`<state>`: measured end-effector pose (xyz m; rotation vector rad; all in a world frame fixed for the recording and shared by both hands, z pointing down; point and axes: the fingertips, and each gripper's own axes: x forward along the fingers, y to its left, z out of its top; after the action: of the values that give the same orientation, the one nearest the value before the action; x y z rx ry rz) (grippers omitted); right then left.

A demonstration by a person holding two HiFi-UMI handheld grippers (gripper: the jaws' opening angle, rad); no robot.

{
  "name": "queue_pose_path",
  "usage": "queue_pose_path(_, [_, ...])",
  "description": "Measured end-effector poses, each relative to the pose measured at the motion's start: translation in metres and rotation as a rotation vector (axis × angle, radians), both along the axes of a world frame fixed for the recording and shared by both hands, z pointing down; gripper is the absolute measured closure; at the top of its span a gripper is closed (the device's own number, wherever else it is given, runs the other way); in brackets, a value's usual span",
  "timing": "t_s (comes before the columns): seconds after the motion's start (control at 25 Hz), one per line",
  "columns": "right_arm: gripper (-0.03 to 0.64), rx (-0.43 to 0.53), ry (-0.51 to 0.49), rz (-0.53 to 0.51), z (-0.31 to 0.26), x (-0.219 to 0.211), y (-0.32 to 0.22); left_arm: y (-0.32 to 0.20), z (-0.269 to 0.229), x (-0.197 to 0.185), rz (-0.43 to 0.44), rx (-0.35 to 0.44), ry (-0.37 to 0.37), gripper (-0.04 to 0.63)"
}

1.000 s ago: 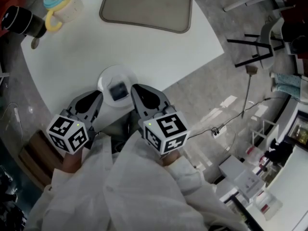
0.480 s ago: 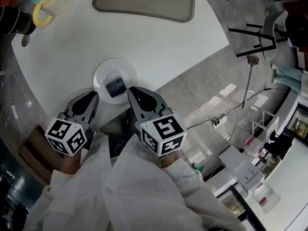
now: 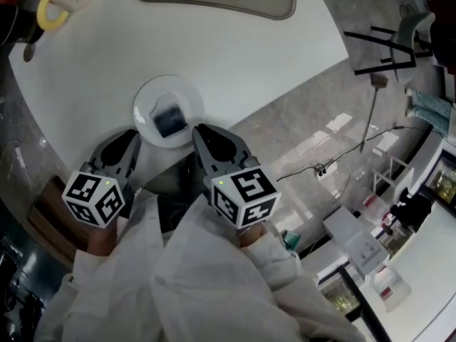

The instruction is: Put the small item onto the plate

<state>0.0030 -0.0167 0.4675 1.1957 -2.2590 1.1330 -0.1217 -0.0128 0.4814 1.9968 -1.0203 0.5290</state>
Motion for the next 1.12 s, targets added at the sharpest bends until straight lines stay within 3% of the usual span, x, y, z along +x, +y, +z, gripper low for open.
queue_pose_path(0.28, [0.598, -0.018, 0.012, 0.017, 0.005, 0.013, 0.002, 0.000, -0.001, 0.005, -0.051, -0.031, 0.038, 0.557])
queue_pose_path(0.52, [0.594, -0.035, 0.018, 0.018, 0.012, 0.015, 0.000, 0.002, 0.006, 0.007, -0.061, -0.071, 0.052, 0.517])
queue_pose_path(0.8, [0.519, -0.068, 0.020, 0.032, 0.017, 0.019, 0.003, 0.006, 0.007, 0.008, -0.082, -0.123, 0.092, 0.502])
queue_pose_path(0.96, [0.508, -0.083, 0.014, 0.029, 0.022, 0.019, 0.003, 0.003, 0.007, 0.010, -0.129, -0.143, 0.144, 0.494])
queue_pose_path(1.12, [0.506, -0.096, 0.014, 0.017, 0.026, 0.016, 0.003, 0.002, 0.009, 0.011, -0.135, -0.153, 0.142, 0.485])
